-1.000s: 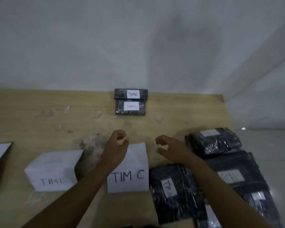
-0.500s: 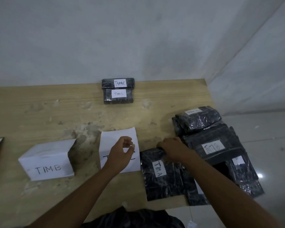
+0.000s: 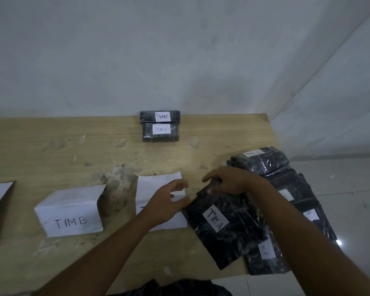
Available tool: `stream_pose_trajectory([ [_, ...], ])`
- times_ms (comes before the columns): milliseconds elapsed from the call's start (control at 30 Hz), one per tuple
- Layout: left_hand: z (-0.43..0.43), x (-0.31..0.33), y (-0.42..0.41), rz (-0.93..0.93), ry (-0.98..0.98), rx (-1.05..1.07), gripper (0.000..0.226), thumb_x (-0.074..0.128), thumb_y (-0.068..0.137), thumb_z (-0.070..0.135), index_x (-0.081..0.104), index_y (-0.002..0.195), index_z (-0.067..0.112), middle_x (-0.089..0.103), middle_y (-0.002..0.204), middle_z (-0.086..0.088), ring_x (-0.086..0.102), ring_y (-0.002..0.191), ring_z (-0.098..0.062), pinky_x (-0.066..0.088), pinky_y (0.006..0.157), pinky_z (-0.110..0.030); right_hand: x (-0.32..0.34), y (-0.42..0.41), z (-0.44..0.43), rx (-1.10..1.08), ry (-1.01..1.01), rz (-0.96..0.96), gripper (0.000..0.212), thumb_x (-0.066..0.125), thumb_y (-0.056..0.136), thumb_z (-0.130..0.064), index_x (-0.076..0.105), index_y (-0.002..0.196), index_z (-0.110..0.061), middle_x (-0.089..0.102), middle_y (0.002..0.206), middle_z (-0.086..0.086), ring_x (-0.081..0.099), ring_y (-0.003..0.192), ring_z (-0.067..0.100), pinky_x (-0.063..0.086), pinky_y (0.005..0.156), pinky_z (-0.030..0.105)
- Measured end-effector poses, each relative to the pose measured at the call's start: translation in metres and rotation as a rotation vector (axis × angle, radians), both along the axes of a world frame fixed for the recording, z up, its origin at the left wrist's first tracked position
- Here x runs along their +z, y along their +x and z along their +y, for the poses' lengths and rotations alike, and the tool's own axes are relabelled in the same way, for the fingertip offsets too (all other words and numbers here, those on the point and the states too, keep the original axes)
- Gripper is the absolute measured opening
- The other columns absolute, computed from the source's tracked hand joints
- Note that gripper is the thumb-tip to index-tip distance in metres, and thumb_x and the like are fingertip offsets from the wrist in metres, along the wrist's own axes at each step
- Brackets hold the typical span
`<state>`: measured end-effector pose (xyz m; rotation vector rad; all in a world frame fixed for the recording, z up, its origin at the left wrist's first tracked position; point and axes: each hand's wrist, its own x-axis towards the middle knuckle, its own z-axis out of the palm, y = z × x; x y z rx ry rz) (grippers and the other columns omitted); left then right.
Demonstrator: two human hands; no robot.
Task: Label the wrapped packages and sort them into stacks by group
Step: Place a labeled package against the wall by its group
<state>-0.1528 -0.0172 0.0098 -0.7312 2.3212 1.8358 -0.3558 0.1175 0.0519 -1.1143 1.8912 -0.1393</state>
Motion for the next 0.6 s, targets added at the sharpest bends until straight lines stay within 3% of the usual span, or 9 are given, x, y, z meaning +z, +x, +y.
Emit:
stream_pose_trajectory([
  [67, -0.005, 0.012, 0.0, -0.007, 0.085, -0.089, 0.02, 0.065, 0.088, 0.034, 0.061, 0.107, 0.035, 0.065, 0.105, 0.016, 0.061, 0.095, 0.005, 0.049, 0.077, -0.014, 0.017, 0.006, -0.017, -0.019, -0.054, -0.033, 0.053, 0.066, 0.083, -0.051, 0.05, 0.13, -0.033, 0.059, 0.117, -0.006, 0.056, 0.105, 0.012, 0.045, 0.087, 0.028],
  [133, -0.017, 0.022, 0.008, 0.02, 0.095, -0.095, 0.016, 0.064, 0.089, 0.031, 0.066, 0.104, 0.027, 0.068, 0.096, 0.009, 0.065, 0.081, 0.001, 0.051, 0.07, -0.016, 0.034, 0.019, -0.039, -0.034, -0.113, -0.063, 0.054, 0.067, 0.083, -0.049, 0.048, 0.131, -0.032, 0.058, 0.112, -0.009, 0.056, 0.1, 0.01, 0.046, 0.084, 0.027],
  [267, -0.057, 0.033, 0.037, 0.064, 0.196, 0.128, 0.026, 0.065, 0.089, 0.029, 0.066, 0.11, 0.013, 0.072, 0.103, -0.004, 0.07, 0.092, -0.018, 0.058, 0.082, -0.036, 0.053, 0.042, -0.088, -0.085, -0.247, -0.026, 0.057, 0.064, 0.083, -0.055, 0.049, 0.131, -0.029, 0.059, 0.124, -0.003, 0.056, 0.109, 0.012, 0.048, 0.088, 0.03],
  [367, -0.097, 0.04, 0.071, 0.123, 0.269, 0.339, 0.027, 0.065, 0.089, 0.023, 0.066, 0.113, 0.01, 0.074, 0.105, -0.006, 0.07, 0.097, -0.023, 0.057, 0.087, -0.04, 0.063, 0.06, -0.121, -0.074, -0.23, -0.012, 0.066, 0.058, 0.08, -0.064, 0.046, 0.135, -0.029, 0.06, 0.124, -0.004, 0.059, 0.106, 0.013, 0.048, 0.087, 0.028],
  [467, -0.147, 0.043, 0.123, 0.175, 0.391, 0.582, 0.027, 0.062, 0.09, 0.016, 0.065, 0.114, 0.004, 0.073, 0.106, -0.013, 0.069, 0.099, -0.031, 0.055, 0.089, -0.047, 0.069, 0.091, -0.158, -0.132, -0.287, -0.033, 0.055, 0.061, 0.082, -0.059, 0.053, 0.128, -0.03, 0.062, 0.122, -0.005, 0.061, 0.106, 0.012, 0.048, 0.081, 0.023],
  [533, -0.181, 0.042, 0.161, 0.193, 0.426, 0.702, 0.027, 0.062, 0.09, 0.016, 0.064, 0.114, 0.003, 0.071, 0.108, -0.018, 0.068, 0.1, -0.035, 0.054, 0.09, -0.052, 0.065, 0.122, -0.183, -0.284, -0.35, -0.178, 0.038, 0.067, 0.082, -0.049, 0.06, 0.114, -0.03, 0.067, 0.115, -0.001, 0.065, 0.101, 0.016, 0.056, 0.08, 0.031],
  [600, -0.211, 0.042, 0.198, 0.185, 0.411, 0.766, 0.029, 0.067, 0.087, 0.023, 0.065, 0.112, 0.008, 0.072, 0.106, -0.015, 0.069, 0.099, -0.033, 0.053, 0.091, -0.051, 0.052, 0.157, -0.21, -0.421, -0.358, -0.398, 0.034, 0.071, 0.082, -0.036, 0.059, 0.112, -0.024, 0.068, 0.112, 0.008, 0.068, 0.097, 0.021, 0.059, 0.078, 0.038],
])
